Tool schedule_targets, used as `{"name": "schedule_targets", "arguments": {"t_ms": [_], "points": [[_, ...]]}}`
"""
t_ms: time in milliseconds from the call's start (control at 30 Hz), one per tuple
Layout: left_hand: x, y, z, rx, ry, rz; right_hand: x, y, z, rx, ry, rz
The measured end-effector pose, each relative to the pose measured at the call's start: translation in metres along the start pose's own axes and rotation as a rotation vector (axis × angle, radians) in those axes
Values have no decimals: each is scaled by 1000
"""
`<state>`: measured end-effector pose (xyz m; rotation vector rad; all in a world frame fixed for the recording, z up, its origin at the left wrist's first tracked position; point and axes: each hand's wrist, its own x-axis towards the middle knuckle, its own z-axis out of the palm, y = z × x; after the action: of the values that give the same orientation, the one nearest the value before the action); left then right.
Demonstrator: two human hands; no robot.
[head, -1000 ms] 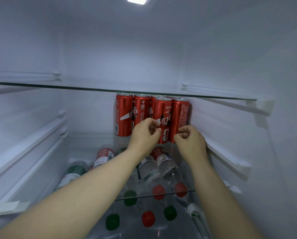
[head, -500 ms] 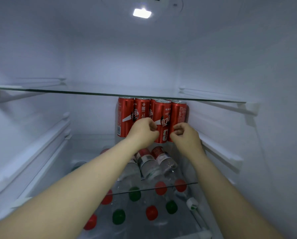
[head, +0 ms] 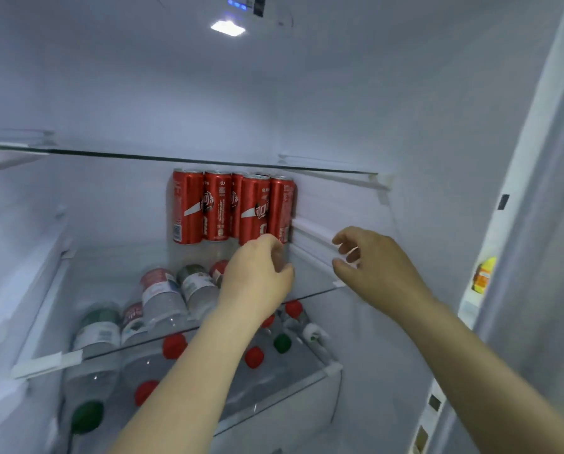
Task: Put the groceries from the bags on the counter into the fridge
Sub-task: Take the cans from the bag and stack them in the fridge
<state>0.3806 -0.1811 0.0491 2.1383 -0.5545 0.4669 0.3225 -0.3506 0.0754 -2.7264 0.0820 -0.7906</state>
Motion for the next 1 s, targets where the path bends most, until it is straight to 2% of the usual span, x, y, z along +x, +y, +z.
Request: {"name": "schedule_targets", "arguments": {"t_ms": [300, 567, 767, 1000], "points": [[-62, 65, 24, -115, -118, 212, -105, 18, -78, -209, 36, 49], [-112, 148, 48, -275, -196, 378, -180, 38, -157, -236, 150, 67], [-147, 195, 76, -380, -290, 494, -237, 72, -197, -315, 208, 206], [-177, 239, 123, -469, -506, 652, -295, 92, -224, -444, 228, 420]]}}
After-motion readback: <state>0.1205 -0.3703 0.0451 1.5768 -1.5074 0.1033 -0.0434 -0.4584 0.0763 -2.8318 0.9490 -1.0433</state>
